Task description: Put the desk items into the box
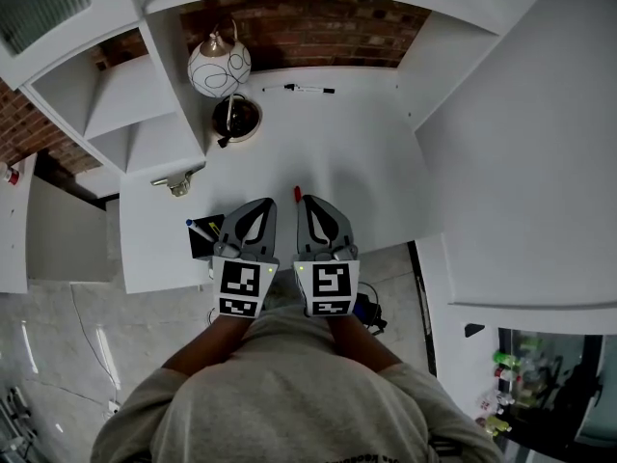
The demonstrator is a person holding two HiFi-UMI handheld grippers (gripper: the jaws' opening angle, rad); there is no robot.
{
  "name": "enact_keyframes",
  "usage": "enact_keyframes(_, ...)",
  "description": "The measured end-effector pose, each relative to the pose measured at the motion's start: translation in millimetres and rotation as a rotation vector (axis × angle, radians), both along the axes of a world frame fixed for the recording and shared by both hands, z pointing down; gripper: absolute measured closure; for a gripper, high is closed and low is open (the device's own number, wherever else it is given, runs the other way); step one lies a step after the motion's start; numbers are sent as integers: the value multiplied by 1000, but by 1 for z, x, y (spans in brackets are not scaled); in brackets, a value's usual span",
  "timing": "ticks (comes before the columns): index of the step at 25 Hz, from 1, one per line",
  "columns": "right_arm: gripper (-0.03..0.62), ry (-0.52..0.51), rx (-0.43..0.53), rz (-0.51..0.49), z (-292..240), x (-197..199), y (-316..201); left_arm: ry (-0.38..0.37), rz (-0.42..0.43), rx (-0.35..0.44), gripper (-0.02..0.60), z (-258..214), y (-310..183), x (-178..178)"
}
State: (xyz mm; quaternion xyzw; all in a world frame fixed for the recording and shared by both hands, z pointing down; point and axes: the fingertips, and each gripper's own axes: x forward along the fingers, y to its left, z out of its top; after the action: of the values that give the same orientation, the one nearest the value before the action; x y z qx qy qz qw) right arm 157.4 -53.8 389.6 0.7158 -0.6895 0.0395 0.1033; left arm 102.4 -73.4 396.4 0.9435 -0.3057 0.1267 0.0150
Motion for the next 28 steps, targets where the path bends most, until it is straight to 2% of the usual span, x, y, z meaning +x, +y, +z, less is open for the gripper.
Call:
enact_keyframes(12,576,-31,-53,43,25,29,1,-34,26,-36,578,22,-1,24)
enact_keyframes(28,576,-38,-121,28,83,42,-18,-73,25,-82,578,77,-19,35)
